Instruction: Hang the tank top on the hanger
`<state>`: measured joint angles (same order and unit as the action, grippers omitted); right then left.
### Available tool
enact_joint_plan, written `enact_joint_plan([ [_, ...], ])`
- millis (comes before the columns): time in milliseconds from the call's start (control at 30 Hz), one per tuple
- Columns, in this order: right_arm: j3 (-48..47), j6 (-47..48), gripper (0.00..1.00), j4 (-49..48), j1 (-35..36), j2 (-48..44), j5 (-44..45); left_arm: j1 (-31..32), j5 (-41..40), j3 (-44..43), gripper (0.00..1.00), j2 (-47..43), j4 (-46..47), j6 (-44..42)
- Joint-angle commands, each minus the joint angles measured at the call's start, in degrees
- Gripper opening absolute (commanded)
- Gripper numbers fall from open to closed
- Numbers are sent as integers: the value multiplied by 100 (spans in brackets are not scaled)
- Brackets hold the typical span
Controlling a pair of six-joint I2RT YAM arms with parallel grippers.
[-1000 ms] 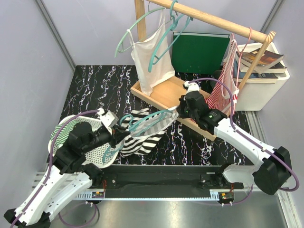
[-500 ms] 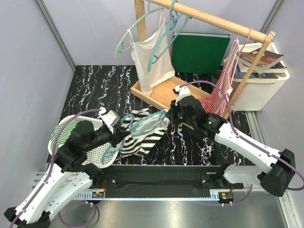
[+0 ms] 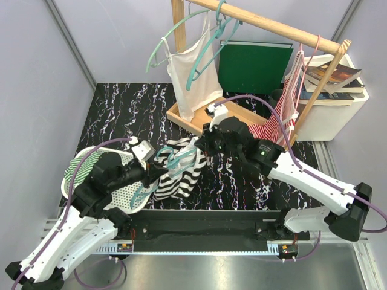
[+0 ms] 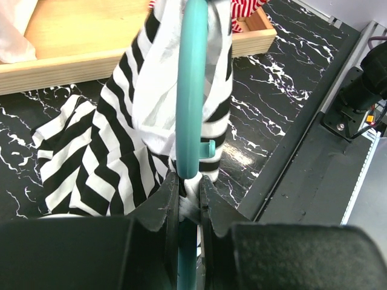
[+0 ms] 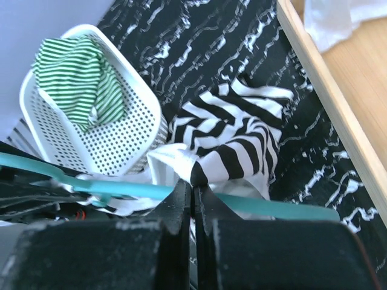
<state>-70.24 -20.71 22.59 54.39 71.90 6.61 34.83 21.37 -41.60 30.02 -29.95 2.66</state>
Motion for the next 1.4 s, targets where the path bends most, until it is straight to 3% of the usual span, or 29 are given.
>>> enact_joint_plan([
  [0, -473, 208, 0, -150, 255, 184, -178, 6, 149, -14, 0, -75, 368, -2],
  [267, 97, 146, 4, 52, 678, -114, -327, -2, -290, -6, 0, -181, 385, 59],
  [367, 387, 321, 18, 175, 740, -439, -608, -2, -379, -32, 0, -111, 376, 60],
  [533, 415, 638, 72, 606, 775, -826, -995, -64, -335, -58, 0, -102, 385, 77],
  [633, 309, 831, 91, 1009, 792, -1063, -987, -90, -335, -32, 0, -189, 411, 68],
  [833, 160, 1402, 94, 1300, 792, -1547, -705, -99, 367, 3, 0, -356, 543, -28],
  [967, -226, 1999, 94, 1450, 784, -1477, -810, -99, 1497, 47, 0, -339, 675, -116],
  [1233, -904, 3063, 92, 1967, 784, -783, -1812, -108, 2653, 47, 0, -277, 719, -178],
  [1367, -931, 3126, 86, 2179, 784, -616, -2505, -99, 2987, 47, 0, -286, 737, -178],
])
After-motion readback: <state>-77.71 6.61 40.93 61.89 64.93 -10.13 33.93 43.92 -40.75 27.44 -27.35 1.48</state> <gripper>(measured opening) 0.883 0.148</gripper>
